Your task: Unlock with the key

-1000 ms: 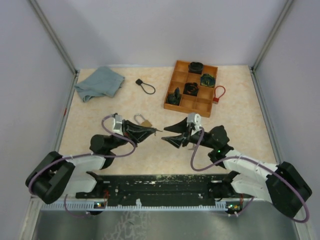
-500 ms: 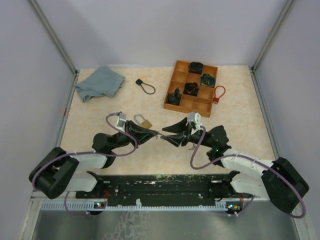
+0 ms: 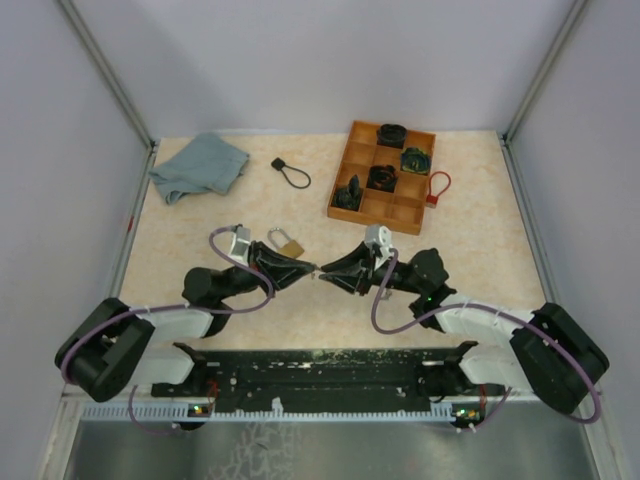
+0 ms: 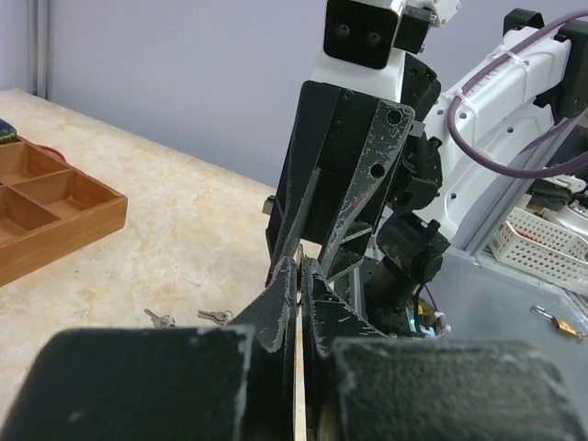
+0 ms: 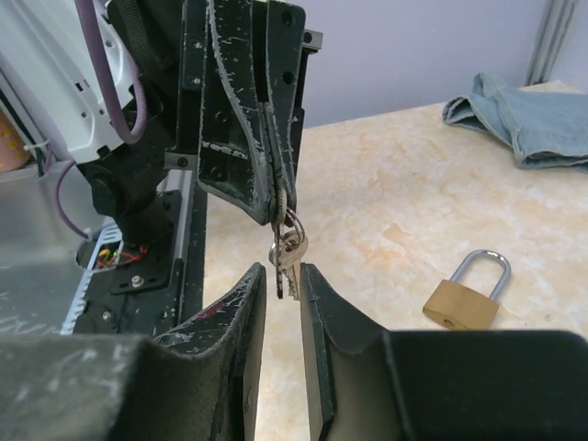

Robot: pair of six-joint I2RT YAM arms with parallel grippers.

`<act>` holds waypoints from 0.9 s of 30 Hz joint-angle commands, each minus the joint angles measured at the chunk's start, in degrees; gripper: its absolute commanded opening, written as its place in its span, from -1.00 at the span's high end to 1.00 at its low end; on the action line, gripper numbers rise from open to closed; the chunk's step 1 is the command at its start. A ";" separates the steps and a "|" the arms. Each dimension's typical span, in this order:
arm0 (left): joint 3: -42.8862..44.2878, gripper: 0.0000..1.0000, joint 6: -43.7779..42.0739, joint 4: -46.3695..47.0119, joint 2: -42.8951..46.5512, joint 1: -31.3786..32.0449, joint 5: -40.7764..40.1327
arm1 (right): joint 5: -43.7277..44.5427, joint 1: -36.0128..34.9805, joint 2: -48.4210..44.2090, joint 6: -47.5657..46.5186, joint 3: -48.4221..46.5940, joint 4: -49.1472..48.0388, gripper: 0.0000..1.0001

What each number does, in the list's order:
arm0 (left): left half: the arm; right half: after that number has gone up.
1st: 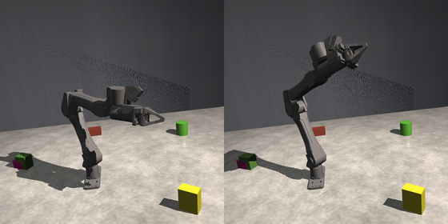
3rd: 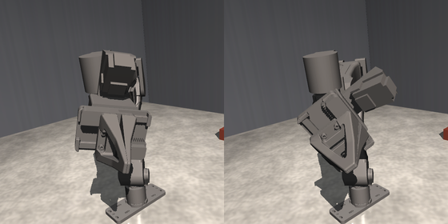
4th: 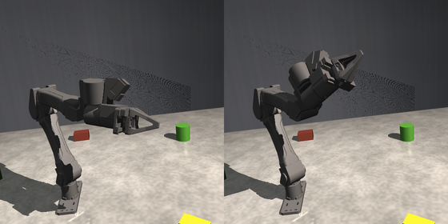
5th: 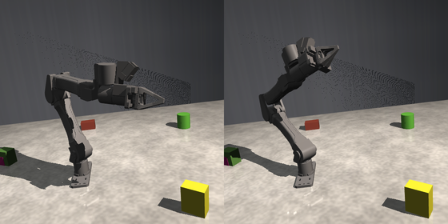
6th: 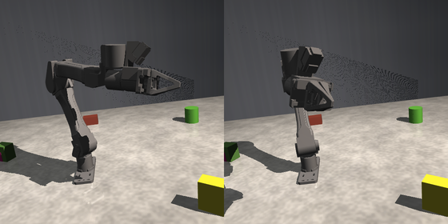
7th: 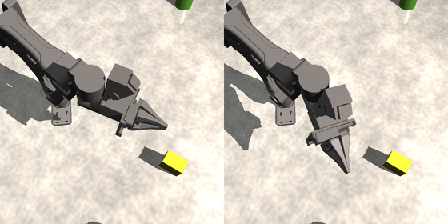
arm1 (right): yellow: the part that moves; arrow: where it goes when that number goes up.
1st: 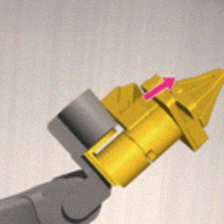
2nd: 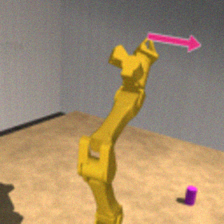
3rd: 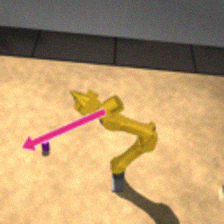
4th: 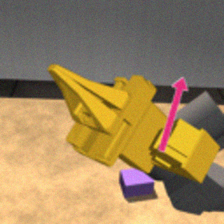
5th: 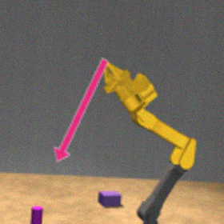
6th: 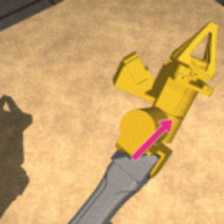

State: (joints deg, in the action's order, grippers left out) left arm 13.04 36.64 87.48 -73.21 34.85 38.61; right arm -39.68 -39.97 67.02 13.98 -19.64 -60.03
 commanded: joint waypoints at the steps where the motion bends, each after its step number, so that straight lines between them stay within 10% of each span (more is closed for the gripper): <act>1: 0.85 1.00 0.66 15.00 0.66 0.00 0.90 | -2.77 0.06 -0.30 0.55 -3.28 -2.43 0.58; 12: -0.78 0.89 -1.05 15.01 0.96 -0.05 1.29 | -3.92 0.07 -2.59 -2.48 -6.41 8.91 1.00; 18: -0.75 0.35 -9.64 3.35 6.18 -0.11 4.04 | -0.36 0.06 -7.28 -13.03 -14.90 40.01 1.00; 27: 3.91 0.13 -20.38 -14.87 7.32 -0.04 10.70 | 12.90 -4.60 -2.03 -23.28 -33.83 79.82 1.00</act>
State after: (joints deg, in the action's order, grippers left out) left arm 14.85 21.17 76.34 -64.95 34.61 42.59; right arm -36.82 -42.02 61.69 -2.70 -46.48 -0.47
